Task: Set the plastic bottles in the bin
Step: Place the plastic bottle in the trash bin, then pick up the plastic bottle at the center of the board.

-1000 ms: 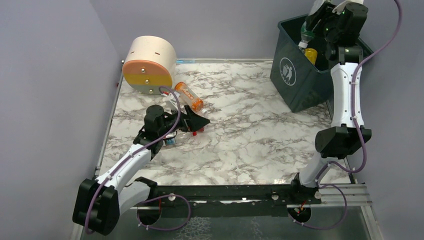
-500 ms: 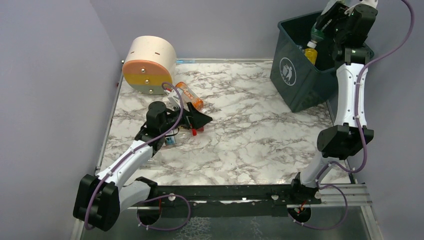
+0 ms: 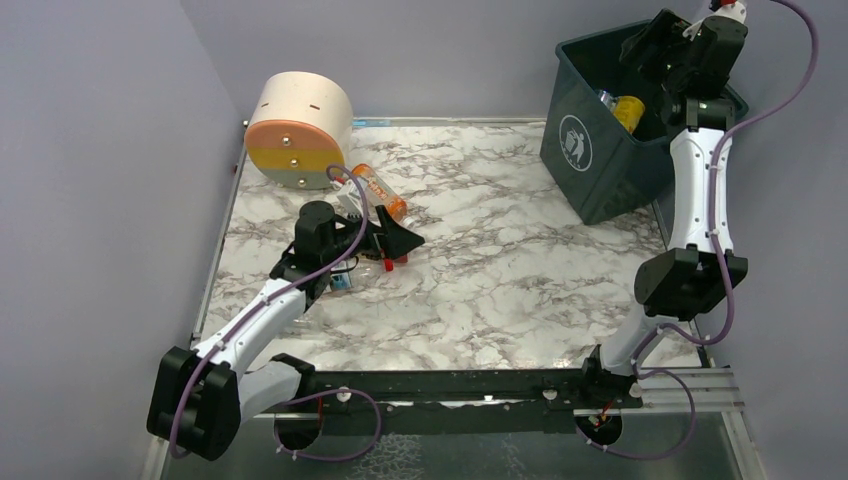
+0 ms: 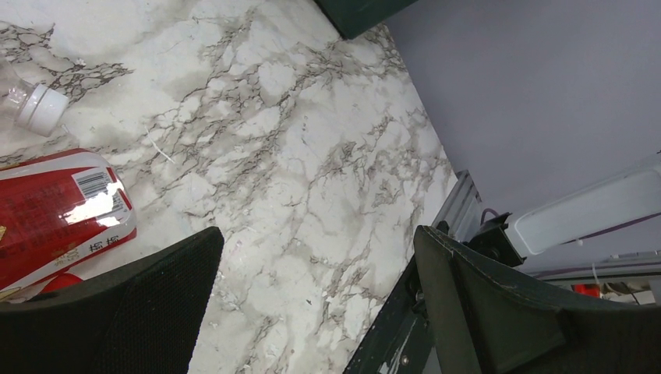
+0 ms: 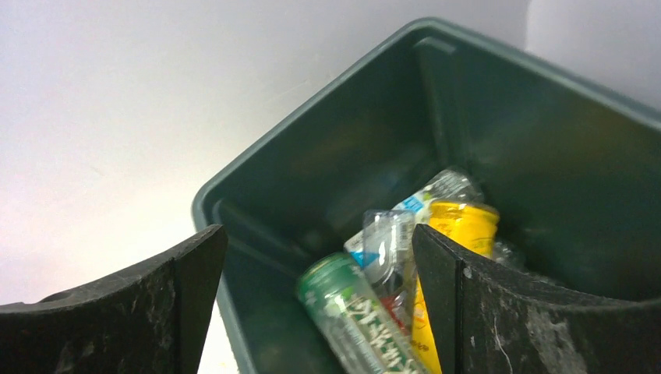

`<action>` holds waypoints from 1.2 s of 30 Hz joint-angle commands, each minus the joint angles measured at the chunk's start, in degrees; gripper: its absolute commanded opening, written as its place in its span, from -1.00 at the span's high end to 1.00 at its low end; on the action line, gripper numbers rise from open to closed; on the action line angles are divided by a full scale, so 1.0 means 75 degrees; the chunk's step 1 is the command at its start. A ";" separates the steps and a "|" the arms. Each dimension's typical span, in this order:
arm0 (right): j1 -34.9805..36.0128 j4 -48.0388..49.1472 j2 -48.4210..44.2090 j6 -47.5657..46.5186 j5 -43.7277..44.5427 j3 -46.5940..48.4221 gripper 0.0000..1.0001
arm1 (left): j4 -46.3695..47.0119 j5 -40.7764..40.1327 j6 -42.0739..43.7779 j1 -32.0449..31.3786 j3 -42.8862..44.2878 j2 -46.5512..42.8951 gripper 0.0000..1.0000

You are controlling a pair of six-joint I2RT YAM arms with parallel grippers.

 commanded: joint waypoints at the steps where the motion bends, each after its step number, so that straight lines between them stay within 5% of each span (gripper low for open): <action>1: 0.0017 0.0339 -0.0427 0.0443 -0.1327 -0.0253 -0.85 | -0.0286 -0.0179 0.0222 -0.0051 0.0334 -0.0269 -0.98; 5: 0.0740 0.0360 -0.0434 0.0357 -0.1897 -0.0396 -1.00 | -0.0551 -0.0279 0.0281 -0.0052 0.0354 -0.0406 -0.98; 20: 0.3408 0.0485 -0.0200 -0.0556 -0.2973 -0.1310 -0.99 | -0.0736 -0.0447 0.0274 -0.0054 0.0159 -0.0934 -0.98; 36: 0.4639 0.1071 0.1772 -0.0512 -0.3705 -0.1405 -0.97 | -0.1024 -0.0648 0.0360 -0.0053 0.0048 -0.1717 -0.98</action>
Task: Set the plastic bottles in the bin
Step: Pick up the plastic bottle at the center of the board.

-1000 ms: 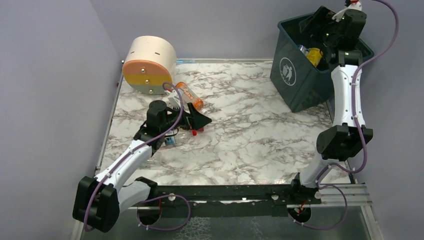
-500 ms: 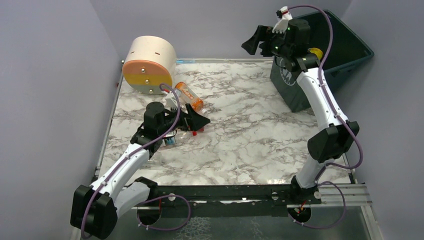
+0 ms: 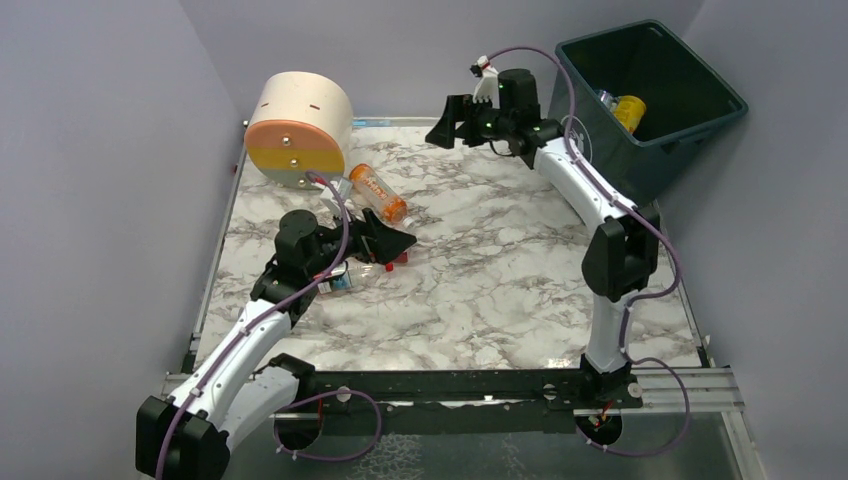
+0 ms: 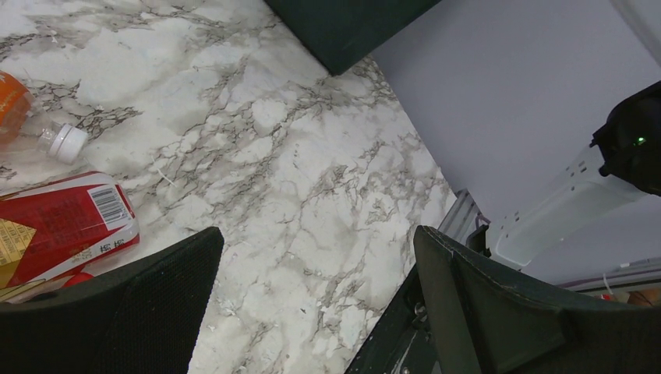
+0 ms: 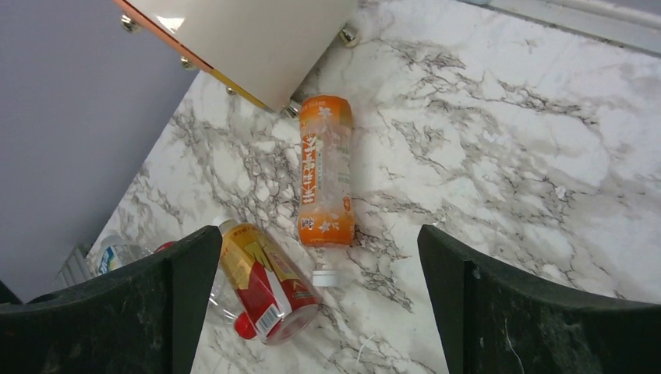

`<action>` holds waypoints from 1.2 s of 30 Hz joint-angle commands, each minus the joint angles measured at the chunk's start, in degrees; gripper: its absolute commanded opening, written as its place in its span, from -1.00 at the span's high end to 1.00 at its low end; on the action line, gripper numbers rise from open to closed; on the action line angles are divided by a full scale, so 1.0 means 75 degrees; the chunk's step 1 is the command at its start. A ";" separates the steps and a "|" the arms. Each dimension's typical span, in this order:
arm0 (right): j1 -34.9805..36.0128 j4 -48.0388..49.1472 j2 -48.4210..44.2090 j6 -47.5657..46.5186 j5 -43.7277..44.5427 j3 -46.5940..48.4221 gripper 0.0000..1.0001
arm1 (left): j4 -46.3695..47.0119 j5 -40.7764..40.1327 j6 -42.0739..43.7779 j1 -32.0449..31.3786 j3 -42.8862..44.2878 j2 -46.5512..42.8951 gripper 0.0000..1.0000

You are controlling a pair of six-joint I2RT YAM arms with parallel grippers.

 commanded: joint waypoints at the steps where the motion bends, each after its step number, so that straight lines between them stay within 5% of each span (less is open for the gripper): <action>1: 0.0247 0.0495 0.0497 -0.0081 -0.0248 0.0015 -0.97 | -0.0123 -0.0156 0.0130 -0.0016 -0.0024 -0.0184 -0.98; 36: 0.1638 0.0708 0.3114 -0.1064 0.0435 0.0992 -0.70 | 0.1258 0.0603 -0.0292 -0.0017 -0.0273 -0.1043 -0.98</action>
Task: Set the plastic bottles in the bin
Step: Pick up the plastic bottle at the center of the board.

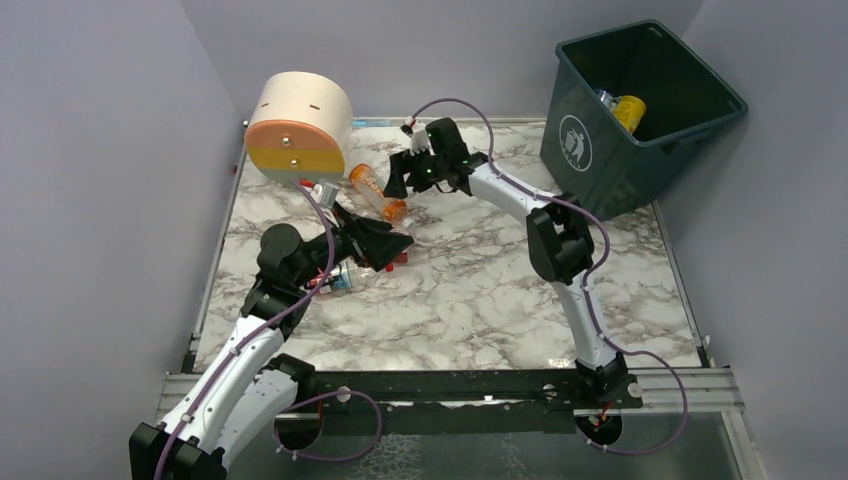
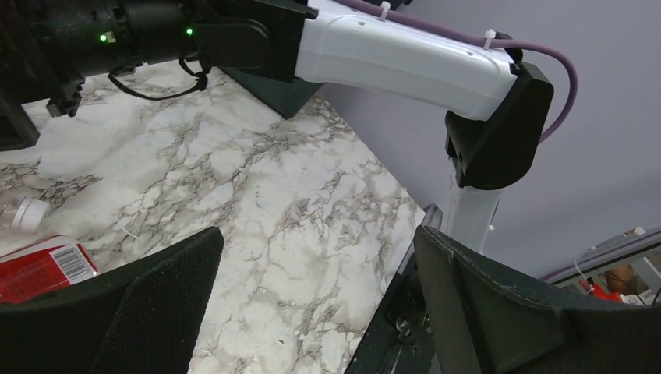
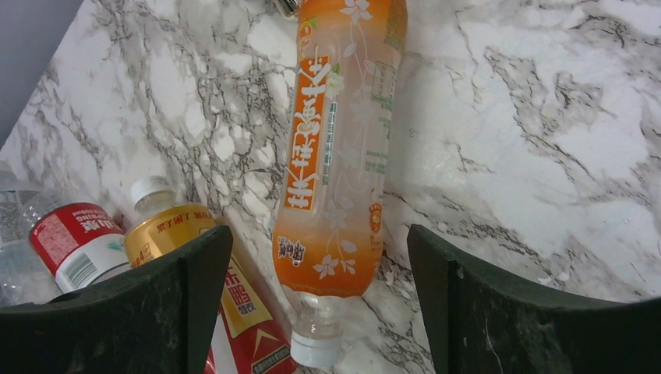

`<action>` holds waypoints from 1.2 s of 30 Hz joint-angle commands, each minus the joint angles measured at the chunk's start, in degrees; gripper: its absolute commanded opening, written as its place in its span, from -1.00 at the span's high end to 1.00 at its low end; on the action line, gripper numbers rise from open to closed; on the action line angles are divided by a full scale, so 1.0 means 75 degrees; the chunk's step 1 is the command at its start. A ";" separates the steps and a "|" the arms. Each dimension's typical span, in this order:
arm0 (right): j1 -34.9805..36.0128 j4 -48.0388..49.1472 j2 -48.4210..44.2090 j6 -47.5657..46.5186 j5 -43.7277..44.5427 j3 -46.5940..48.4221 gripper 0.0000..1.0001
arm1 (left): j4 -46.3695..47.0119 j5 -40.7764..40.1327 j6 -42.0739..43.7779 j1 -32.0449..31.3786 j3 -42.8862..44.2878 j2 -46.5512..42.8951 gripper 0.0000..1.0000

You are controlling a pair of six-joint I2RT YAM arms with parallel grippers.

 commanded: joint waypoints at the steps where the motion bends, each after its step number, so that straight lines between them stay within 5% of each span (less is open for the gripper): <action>1: 0.0232 0.0055 0.0338 -0.0315 0.0394 0.0415 -0.70 | 0.0328 0.0290 -0.0035 -0.0023 -0.0037 -0.0099 -0.98; 24: 0.0641 -0.0646 0.1283 -0.0895 0.1340 0.1294 -0.82 | 0.0187 0.0221 0.0048 -0.0015 -0.0043 -0.0215 -0.98; 36: 0.0667 -0.0630 0.1354 -0.0931 0.1277 0.1249 -0.57 | 0.0273 0.0192 -0.0030 -0.0015 -0.0167 -0.0257 -0.98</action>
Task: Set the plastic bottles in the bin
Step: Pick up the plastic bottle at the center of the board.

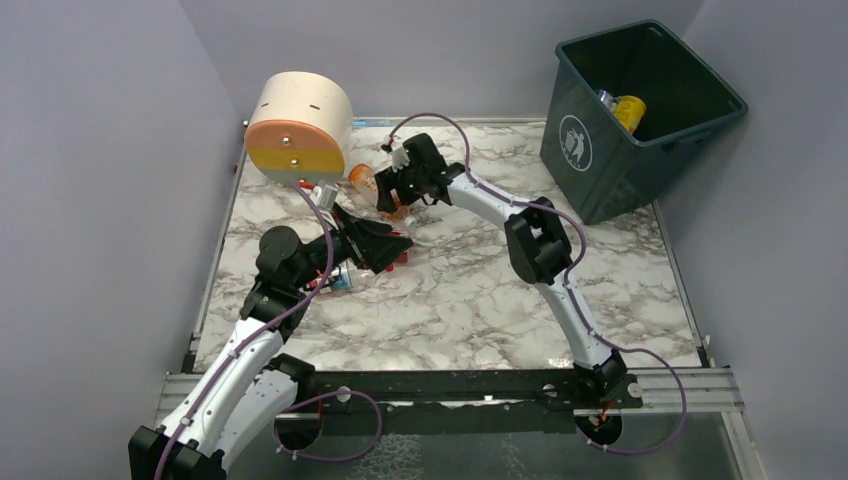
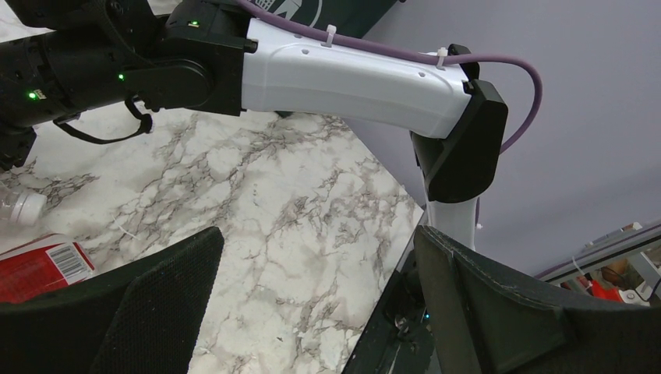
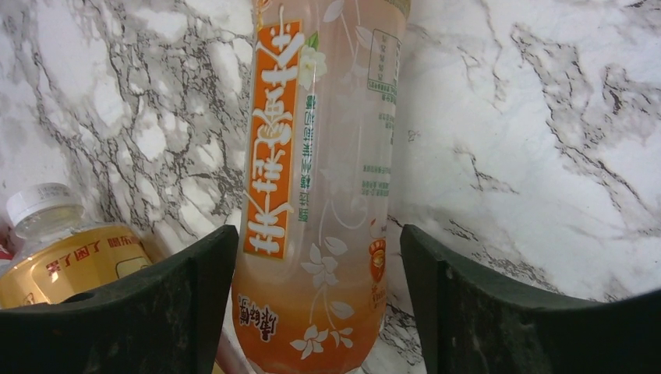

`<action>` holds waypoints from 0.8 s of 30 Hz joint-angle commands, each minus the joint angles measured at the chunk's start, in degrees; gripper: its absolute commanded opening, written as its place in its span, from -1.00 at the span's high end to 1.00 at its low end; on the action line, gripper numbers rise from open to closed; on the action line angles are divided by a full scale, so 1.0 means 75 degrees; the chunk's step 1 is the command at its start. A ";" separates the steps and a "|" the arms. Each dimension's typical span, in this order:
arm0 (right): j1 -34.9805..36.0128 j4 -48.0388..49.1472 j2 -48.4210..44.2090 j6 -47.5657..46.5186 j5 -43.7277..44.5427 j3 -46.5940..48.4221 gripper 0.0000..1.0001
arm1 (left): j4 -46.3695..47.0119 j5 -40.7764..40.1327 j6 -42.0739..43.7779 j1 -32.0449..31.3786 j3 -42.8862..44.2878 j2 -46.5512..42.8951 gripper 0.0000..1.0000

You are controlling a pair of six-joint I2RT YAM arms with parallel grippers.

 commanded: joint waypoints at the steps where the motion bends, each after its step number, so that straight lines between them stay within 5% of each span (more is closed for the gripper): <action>1: 0.0075 -0.0099 0.0177 -0.0083 0.0141 0.0181 -0.49 | 0.0243 0.0108 -0.0021 -0.0014 -0.0096 -0.0130 -0.98; 4: 0.0075 -0.0065 0.0131 -0.0083 0.0217 0.0164 -0.15 | 0.0230 0.0102 -0.0020 -0.0018 -0.0103 -0.0133 -0.98; 24: 0.0013 -0.0266 -0.1223 -0.0281 0.1440 -0.0191 -0.13 | 0.0024 -0.0004 -0.0067 -0.0015 -0.0008 -0.0348 -0.98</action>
